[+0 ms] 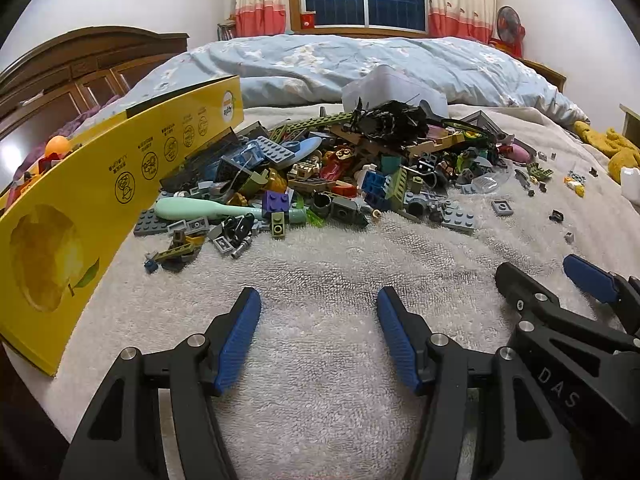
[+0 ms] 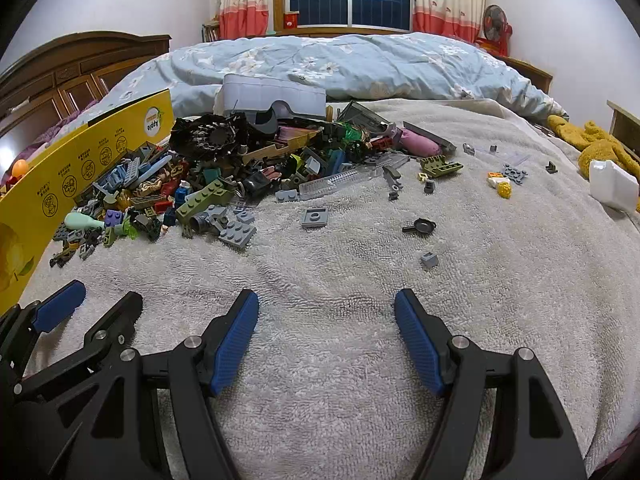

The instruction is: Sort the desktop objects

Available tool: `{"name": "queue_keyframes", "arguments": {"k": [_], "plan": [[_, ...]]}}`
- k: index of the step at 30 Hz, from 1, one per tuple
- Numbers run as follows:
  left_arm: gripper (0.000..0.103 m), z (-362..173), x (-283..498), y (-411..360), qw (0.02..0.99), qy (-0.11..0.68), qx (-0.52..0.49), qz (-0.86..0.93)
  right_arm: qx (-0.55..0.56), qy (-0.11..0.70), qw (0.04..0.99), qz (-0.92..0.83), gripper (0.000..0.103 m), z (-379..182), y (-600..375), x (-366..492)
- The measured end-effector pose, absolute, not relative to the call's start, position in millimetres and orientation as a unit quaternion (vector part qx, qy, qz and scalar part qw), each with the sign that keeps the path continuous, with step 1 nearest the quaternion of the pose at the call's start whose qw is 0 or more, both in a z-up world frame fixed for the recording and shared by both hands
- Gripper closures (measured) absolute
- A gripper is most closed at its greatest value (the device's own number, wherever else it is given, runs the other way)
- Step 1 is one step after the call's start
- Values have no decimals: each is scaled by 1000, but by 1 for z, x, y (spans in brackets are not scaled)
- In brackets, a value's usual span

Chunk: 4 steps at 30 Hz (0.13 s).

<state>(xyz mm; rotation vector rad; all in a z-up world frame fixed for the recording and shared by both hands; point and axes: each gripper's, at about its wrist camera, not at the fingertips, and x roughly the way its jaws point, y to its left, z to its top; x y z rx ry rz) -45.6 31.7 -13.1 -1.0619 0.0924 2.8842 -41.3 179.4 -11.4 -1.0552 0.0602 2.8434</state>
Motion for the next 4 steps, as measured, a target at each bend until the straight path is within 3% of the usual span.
{"name": "queue_keyframes", "arguments": {"k": [4], "plan": [[42,-13,-46,32,34,30,-345,938,-347,20,54,936,32,-11,179,-41]]}}
